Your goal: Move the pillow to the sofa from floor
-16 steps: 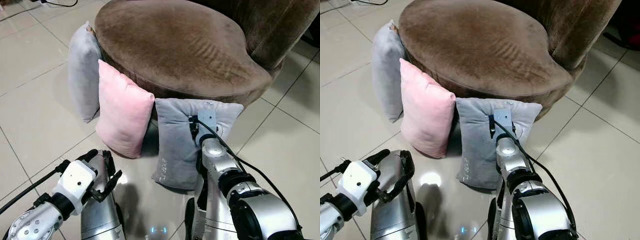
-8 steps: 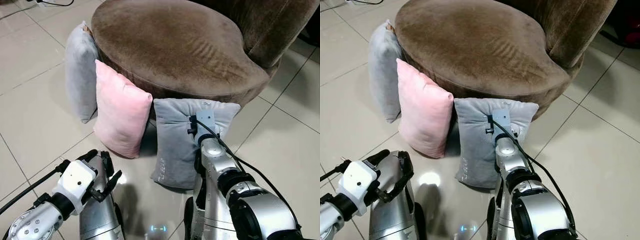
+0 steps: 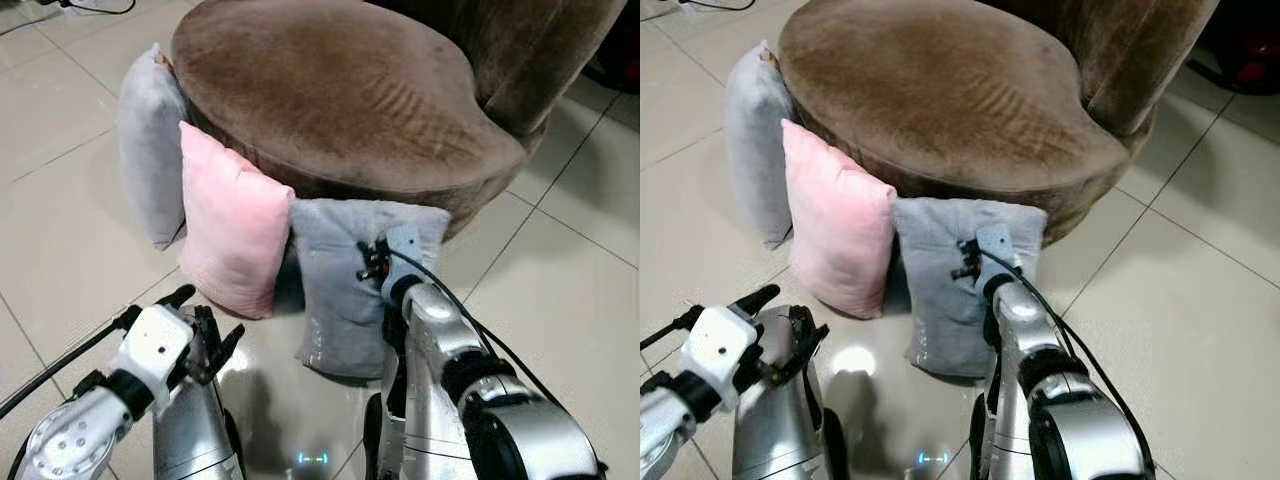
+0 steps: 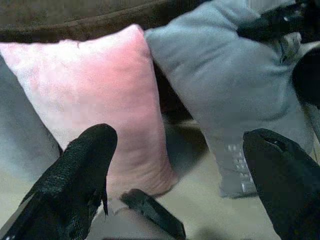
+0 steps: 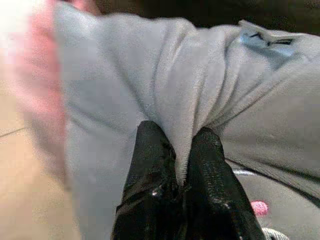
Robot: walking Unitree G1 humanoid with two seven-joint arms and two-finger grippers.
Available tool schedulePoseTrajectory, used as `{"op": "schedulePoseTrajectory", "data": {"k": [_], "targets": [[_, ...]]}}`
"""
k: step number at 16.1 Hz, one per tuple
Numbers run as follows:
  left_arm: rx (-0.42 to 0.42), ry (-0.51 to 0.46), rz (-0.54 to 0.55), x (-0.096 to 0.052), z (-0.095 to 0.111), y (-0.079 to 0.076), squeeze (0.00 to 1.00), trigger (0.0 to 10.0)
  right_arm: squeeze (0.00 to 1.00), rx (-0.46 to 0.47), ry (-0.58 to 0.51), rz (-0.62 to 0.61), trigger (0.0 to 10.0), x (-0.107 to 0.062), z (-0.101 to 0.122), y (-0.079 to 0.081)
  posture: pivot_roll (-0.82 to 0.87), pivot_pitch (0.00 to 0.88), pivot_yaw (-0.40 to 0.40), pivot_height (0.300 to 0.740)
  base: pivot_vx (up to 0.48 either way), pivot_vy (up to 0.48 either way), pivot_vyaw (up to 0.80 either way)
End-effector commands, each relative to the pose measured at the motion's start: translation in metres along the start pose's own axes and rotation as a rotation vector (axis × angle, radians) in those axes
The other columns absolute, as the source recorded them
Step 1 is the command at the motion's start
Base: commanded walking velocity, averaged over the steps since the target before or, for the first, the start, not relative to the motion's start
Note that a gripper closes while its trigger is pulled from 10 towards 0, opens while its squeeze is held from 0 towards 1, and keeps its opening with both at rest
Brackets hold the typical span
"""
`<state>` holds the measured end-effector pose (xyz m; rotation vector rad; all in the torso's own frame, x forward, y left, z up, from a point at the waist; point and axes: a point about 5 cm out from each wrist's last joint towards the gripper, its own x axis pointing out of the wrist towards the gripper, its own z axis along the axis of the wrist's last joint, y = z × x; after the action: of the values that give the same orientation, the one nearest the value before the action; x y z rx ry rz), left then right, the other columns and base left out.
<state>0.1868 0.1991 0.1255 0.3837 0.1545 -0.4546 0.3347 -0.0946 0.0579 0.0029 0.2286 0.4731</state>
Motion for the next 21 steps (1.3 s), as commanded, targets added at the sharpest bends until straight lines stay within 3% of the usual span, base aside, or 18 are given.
{"op": "schedulePoseTrajectory", "data": {"k": [1, 5, 7, 10, 11, 14, 15, 16, 17, 18, 20, 21], "targets": [[0.002, 0.005, 0.009, 0.003, -0.003, 0.0, 0.0, 10.0, 0.0, -0.001, 0.005, 0.16, 0.0, -0.006, -0.008, 0.012, 0.08, 0.11, -0.037, 0.388, 0.0, 0.0, 0.0], [0.002, -0.026, 0.028, 0.017, -0.003, 0.001, 0.0, 10.0, 0.0, -0.01, -0.066, 0.266, 0.0, -0.027, -0.006, 0.003, 0.04, 0.036, -0.019, 0.388, 0.0, 0.0, 0.0], [0.004, -0.06, 0.056, 0.027, -0.001, 0.003, 0.0, 10.0, 0.0, 0.172, -0.251, 0.386, 0.0, -0.052, 0.027, 0.002, 0.02, 0.0, -0.006, 0.388, 0.0, 0.0, 0.0], [-0.002, -0.088, 0.104, 0.032, 0.001, 0.01, 0.0, 10.0, 0.0, 0.302, -0.418, 0.469, 0.0, -0.074, 0.067, 0.002, 0.01, 0.0, -0.002, 0.388, 0.0, 0.0, 0.0], [-0.023, -0.119, 0.17, 0.035, 0.005, 0.017, 0.0, 10.0, 0.0, 0.377, -0.567, 0.463, 0.0, -0.088, 0.104, -0.001, 0.01, 0.0, -0.002, 0.388, 0.0, 0.0, 0.0], [-0.049, -0.151, 0.261, 0.033, 0.013, 0.025, 0.0, 10.0, 0.0, 0.423, -0.767, 0.309, 0.0, -0.109, 0.158, -0.015, 0.0, 0.0, -0.01, 0.388, 0.0, 0.0, 0.0], [-0.059, -0.164, 0.296, 0.033, 0.017, 0.028, 0.0, 10.0, 0.0, 0.378, -0.753, 0.196, 10.0, -0.111, 0.167, -0.021, 0.0, 0.0, -0.011, 0.388, 0.0, 0.0, 0.0], [-0.064, -0.172, 0.317, 0.032, 0.02, 0.03, 0.0, 10.0, 0.0, 0.343, -0.733, 0.117, 10.0, -0.113, 0.172, -0.026, 0.0, 0.0, -0.013, 0.388, 0.0, 0.0, 0.0], [-0.059, -0.162, 0.364, 0.033, 0.024, 0.034, 0.0, 10.0, 0.0, 0.207, -0.706, 0.012, 10.0, -0.116, 0.173, -0.031, -0.01, 0.0, -0.02, 0.388, 0.0, 0.0, 0.0], [-0.011, -0.165, 0.402, 0.034, 0.03, 0.036, 0.0, 10.0, 0.0, 0.151, -0.583, -0.099, 10.0, -0.116, 0.153, -0.031, -0.01, 0.0, -0.024, 0.398, 0.0, 0.0, 0.0], [0.04, -0.195, 0.433, 0.036, 0.037, 0.036, 0.0, 10.0, 0.0, 0.16, -0.435, -0.192, 10.0, -0.118, 0.124, -0.025, -0.02, 0.0, -0.019, 0.413, 0.0, 0.0, 0.0], [0.046, -0.205, 0.439, 0.037, 0.038, 0.036, 0.0, 10.0, 0.0, 0.171, -0.413, -0.212, 10.0, -0.119, 0.119, -0.024, -0.02, 0.0, -0.019, 0.418, 0.0, 0.0, 0.0]]}}
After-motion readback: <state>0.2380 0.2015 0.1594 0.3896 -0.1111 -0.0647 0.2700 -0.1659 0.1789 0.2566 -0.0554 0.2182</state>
